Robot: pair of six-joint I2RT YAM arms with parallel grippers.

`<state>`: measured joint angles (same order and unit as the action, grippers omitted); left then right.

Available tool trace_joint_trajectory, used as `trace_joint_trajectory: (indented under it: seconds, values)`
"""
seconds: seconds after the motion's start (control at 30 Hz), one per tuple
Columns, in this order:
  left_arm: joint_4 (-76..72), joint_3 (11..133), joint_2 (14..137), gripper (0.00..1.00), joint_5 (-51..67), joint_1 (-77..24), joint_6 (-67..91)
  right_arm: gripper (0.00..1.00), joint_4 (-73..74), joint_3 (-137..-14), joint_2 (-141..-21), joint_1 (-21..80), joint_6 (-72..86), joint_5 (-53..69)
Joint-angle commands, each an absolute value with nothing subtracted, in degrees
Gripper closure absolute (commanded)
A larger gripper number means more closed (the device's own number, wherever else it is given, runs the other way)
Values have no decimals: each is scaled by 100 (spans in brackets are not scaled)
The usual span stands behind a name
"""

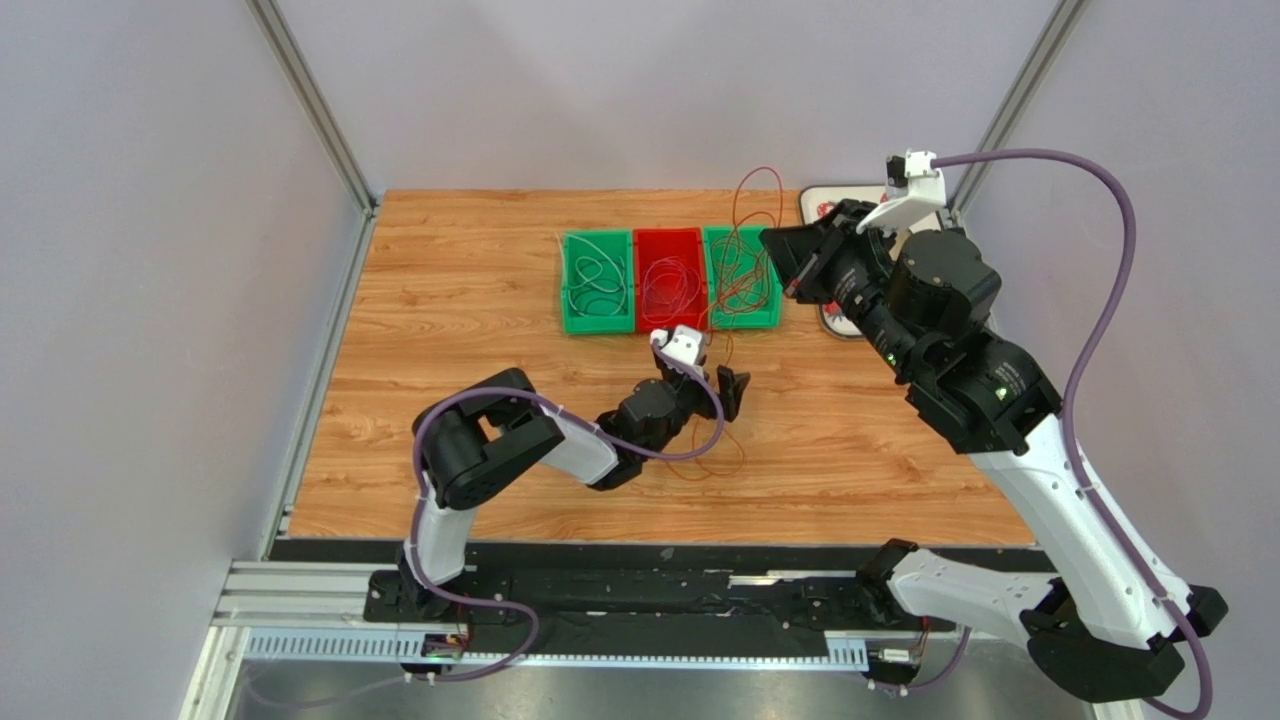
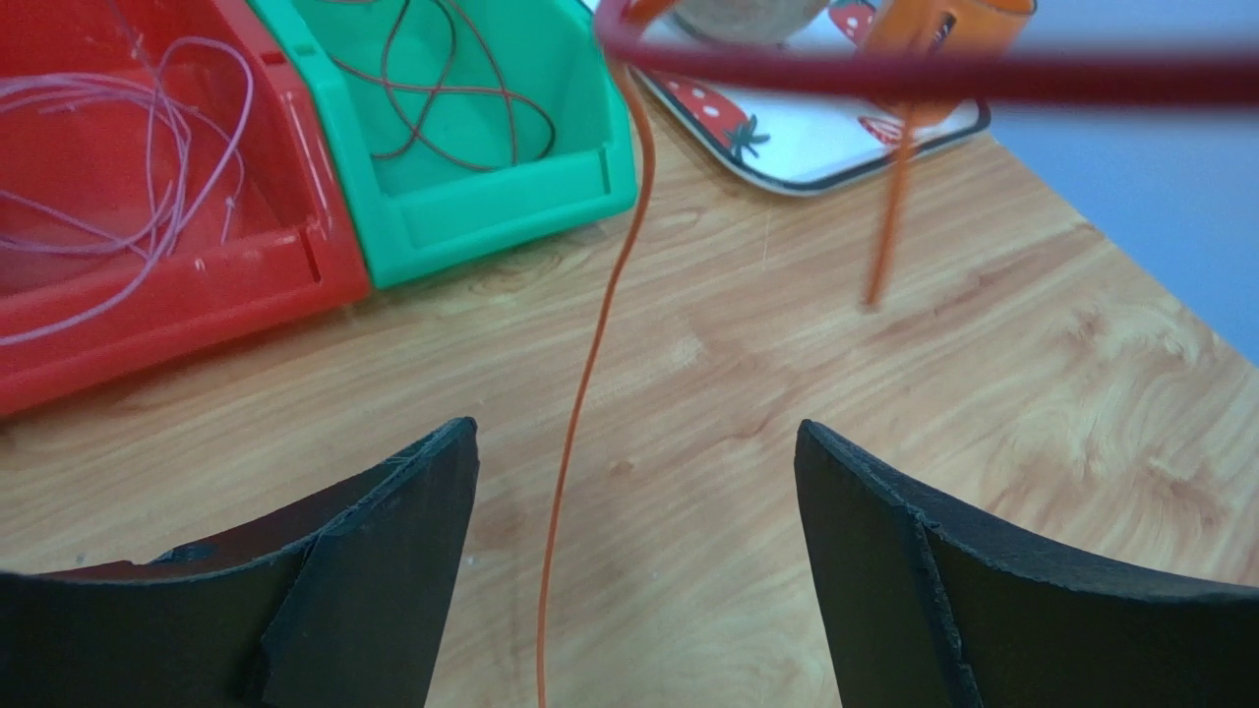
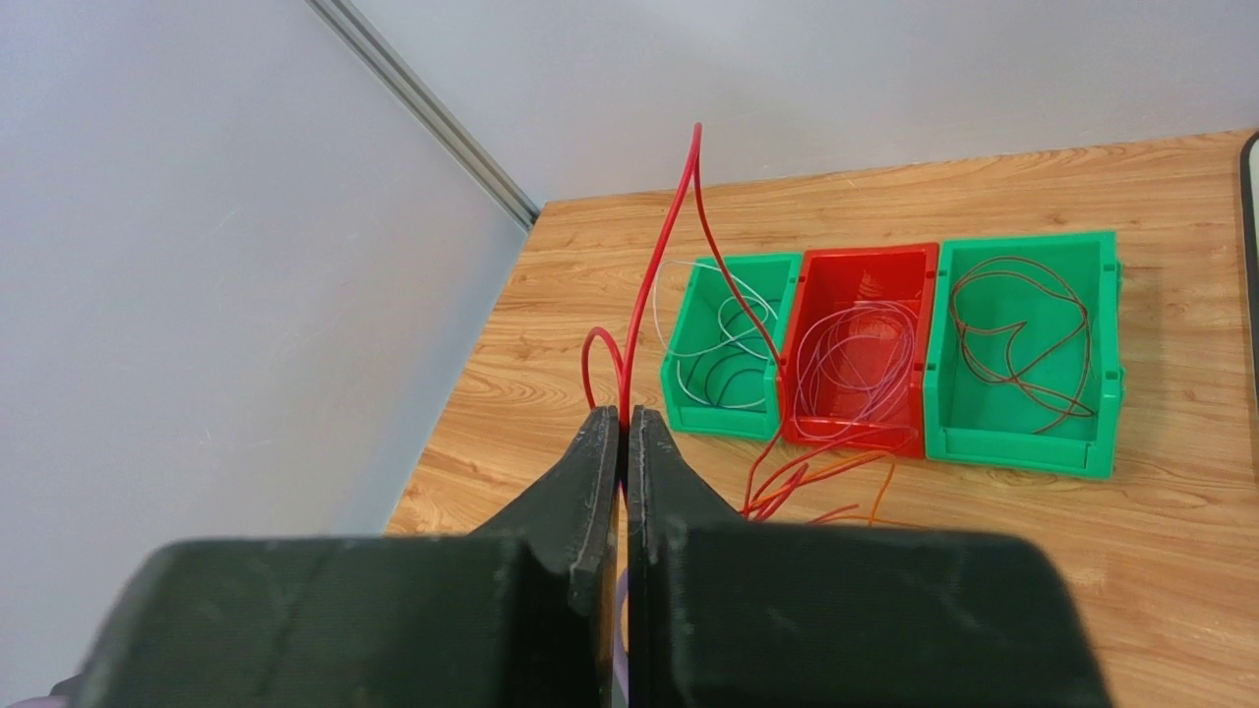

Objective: Untangle the cables

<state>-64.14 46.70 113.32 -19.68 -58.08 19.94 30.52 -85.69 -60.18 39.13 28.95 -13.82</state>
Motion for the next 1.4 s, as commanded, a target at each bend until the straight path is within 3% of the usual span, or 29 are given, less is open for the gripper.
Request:
trace_joint_trajectory:
  seconds: [0.0, 0.2, 0.23, 0.27, 0.37, 0.5, 0.77, 0.97, 1.17, 1.37]
  values:
    - [-6715, 5062, 11373, 14, -2275, -5862, 1828, 100, 3059, -8701, -5889, 3920, 3006, -1292]
    - [-6320, 5510, 11461, 23, -2171, -5862, 1609, 100, 3067, -8640, -5871, 3920, 3085, -1239]
    - [-6302, 5546, 11487, 29, -2171, -5862, 1574, 100, 3076, -8631, -5862, 3920, 3085, -1222]
    - [-6310, 5581, 11531, 45, -2180, -5862, 1530, 100, 3085, -8622, -5854, 3911, 3094, -1222]
    - [-6232, 5695, 11558, 76, -2223, -5862, 1503, 100, 3085, -8587, -5818, 3911, 3111, -1222]
    - [-6082, 5801, 11566, 98, -2294, -5862, 1521, 100, 3102, -8561, -5792, 3920, 3138, -1195]
    - [-6029, 5213, 10883, 100, -2171, -5862, 1748, 100, 3173, -8525, -5713, 3920, 3024, -1423]
    - [-5696, 3948, 9794, 100, -2259, -5862, 2512, 100, 3357, -8815, -5765, 3920, 2681, -1871]
    - [-4388, 2822, 8274, 100, -2662, -5845, 2848, 100, 3638, -9482, -6020, 3841, 2207, -2689]
    - [-3594, 2251, 7953, 100, -2516, -5311, 3058, 100, 3727, -10431, -6319, 3674, 1864, -2909]
